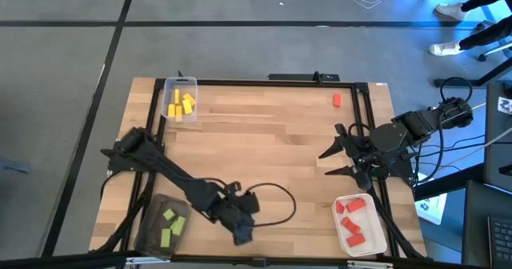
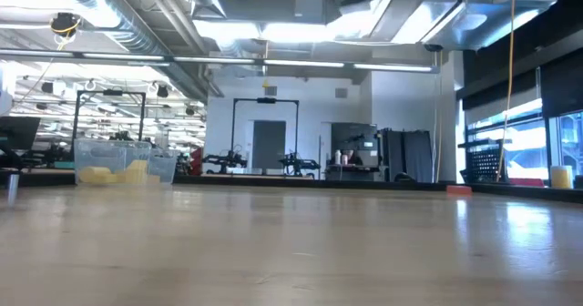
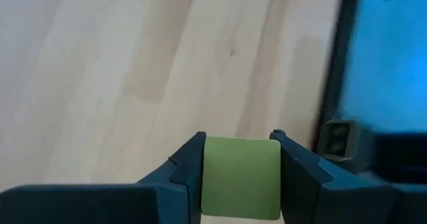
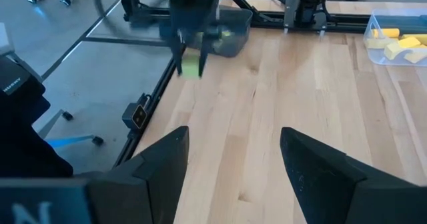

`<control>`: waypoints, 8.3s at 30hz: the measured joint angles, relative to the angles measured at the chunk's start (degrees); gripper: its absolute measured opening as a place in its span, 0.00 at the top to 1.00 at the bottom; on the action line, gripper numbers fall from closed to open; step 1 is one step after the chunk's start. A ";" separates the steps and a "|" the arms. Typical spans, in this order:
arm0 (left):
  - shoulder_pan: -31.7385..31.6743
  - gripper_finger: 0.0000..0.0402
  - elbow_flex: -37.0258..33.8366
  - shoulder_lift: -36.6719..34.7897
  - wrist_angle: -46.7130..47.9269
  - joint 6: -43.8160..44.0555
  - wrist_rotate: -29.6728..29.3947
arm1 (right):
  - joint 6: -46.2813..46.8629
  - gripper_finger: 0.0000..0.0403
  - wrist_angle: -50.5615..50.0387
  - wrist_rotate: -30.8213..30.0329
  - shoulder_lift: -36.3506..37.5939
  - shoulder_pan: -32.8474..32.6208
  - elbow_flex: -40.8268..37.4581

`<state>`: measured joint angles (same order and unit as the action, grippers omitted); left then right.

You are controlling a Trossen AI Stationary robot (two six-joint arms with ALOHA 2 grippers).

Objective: Sort & place blocks by color
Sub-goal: Put the green block into the black bin, then put the orange block into the white bin

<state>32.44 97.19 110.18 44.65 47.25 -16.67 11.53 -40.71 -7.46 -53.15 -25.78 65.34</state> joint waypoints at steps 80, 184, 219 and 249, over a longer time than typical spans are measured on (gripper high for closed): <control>23.95 0.62 -15.50 -11.55 33.02 56.87 20.90 | -2.91 0.41 6.56 0.00 -0.04 -0.02 0.00; -64.45 0.56 -15.45 -26.39 -5.85 -39.33 16.42 | 19.75 0.41 -11.33 4.78 -49.24 88.29 1.60; -64.43 0.56 -15.45 -26.39 -5.80 -41.75 16.16 | -10.69 0.98 -25.25 10.46 -49.30 92.79 22.52; -64.47 0.56 -15.45 -26.37 -9.63 -41.40 16.14 | -24.34 1.00 -49.30 5.00 -77.63 94.36 37.35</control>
<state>-32.03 81.73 83.81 35.03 5.85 -0.54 -12.81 -90.01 -2.46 -130.77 68.58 102.69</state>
